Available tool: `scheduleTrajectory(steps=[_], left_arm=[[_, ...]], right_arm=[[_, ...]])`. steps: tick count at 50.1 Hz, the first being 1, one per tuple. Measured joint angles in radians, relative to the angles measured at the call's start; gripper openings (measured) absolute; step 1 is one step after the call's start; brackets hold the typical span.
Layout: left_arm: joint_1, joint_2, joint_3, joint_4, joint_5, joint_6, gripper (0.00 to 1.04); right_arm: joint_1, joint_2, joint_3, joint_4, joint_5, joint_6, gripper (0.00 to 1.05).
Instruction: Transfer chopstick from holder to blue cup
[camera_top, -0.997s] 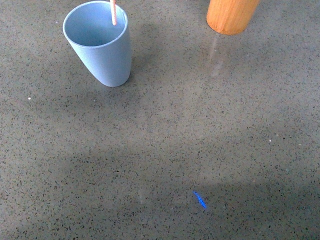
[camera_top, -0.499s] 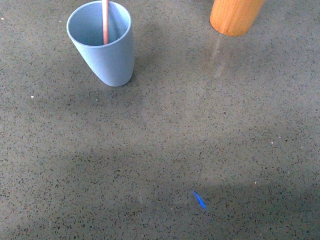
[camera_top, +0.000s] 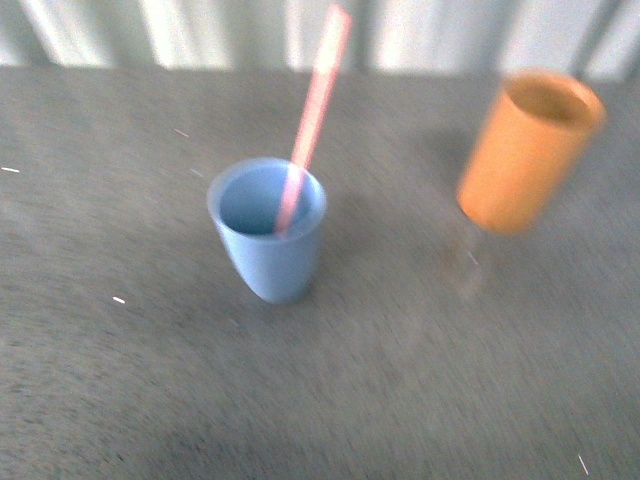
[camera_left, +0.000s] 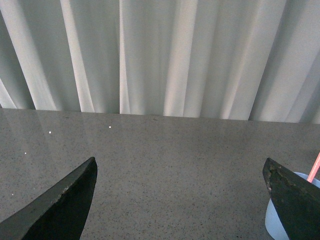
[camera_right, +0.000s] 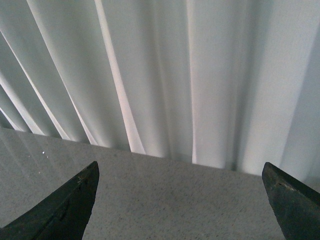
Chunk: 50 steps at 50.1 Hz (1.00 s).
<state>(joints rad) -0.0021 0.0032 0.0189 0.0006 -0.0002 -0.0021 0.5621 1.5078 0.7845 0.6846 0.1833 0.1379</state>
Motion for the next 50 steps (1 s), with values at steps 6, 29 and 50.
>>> scheduleTrajectory(steps=[6,29,50], left_arm=[[0.000,0.000,0.000,0.000,0.000,0.000,0.98],[0.000,0.000,0.000,0.000,0.000,0.000,0.98],[0.000,0.000,0.000,0.000,0.000,0.000,0.98]], right_arm=[[-0.038,-0.061,0.019,-0.037,-0.014,-0.046,0.95],[-0.224,-0.400,-0.097,-0.115,0.084,-0.216,0.95],[-0.559,-0.850,-0.596,-0.360,0.041,-0.161,0.95]])
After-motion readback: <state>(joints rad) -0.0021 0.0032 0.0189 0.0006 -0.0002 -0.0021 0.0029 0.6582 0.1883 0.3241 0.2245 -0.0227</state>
